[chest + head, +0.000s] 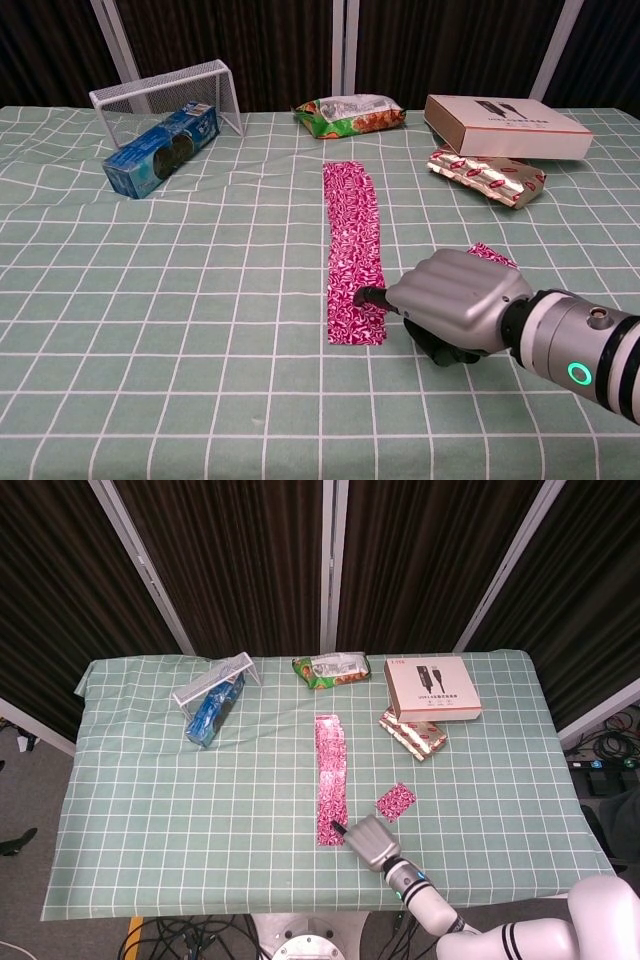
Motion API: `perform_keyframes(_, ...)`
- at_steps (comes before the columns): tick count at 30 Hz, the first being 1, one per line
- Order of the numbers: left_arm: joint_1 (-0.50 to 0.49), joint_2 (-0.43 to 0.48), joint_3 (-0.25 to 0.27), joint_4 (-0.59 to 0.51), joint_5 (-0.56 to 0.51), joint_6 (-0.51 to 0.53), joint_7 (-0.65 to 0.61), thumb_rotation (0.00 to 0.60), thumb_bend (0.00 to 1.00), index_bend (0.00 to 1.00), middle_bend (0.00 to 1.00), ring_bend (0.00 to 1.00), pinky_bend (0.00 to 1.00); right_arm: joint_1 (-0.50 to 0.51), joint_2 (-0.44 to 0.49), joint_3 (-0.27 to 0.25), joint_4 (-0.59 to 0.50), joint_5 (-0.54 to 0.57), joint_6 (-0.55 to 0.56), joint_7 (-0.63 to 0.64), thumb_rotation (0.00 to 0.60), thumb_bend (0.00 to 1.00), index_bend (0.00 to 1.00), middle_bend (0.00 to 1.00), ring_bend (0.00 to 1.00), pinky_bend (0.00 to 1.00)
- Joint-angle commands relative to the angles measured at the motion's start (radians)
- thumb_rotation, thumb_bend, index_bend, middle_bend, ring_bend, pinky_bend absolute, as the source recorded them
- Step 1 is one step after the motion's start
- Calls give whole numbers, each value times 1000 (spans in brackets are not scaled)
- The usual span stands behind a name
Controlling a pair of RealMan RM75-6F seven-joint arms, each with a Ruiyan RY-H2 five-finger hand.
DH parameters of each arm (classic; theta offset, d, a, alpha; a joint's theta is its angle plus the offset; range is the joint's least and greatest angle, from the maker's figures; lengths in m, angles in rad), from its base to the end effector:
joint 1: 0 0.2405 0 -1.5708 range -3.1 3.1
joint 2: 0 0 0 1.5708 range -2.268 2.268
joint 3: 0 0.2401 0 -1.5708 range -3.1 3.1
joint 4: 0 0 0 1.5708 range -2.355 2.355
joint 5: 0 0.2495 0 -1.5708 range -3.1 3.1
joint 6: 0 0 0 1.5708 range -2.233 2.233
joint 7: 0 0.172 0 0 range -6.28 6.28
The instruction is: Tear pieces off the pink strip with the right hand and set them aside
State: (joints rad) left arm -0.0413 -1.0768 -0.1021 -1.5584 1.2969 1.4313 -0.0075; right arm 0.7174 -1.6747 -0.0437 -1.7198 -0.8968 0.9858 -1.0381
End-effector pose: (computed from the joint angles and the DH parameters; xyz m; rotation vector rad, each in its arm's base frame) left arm -0.3675 0.2063 0.1536 -1.1926 -0.9405 -0.7260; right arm -0.1165 -0.2297 -0.1448 2.2865 -0.6793 0.4689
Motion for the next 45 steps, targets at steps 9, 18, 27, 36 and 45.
perform_keyframes(9,0,-3,7,3,5,-5,0,600,124,24,0,0,28,-16,56,-67,-38,-4,51,14,600,1000,127,831,788,722)
perform_keyframes(18,-7,-8,6,-8,8,-7,18,600,124,24,0,0,29,-57,126,-120,-61,-56,90,74,600,1000,127,831,787,722)
perform_keyframes(27,-13,-10,6,-19,4,-13,37,600,124,24,0,0,28,-104,184,-154,-51,-84,111,138,600,1000,127,831,787,722)
perform_keyframes(36,-17,-10,7,-30,8,-12,49,600,124,24,0,0,28,-167,266,-206,-80,-162,149,206,600,1000,126,831,787,722)
perform_keyframes(45,-19,-9,9,-48,15,-6,69,600,124,24,0,0,28,-242,347,-247,-86,-228,195,270,600,1000,126,831,787,722)
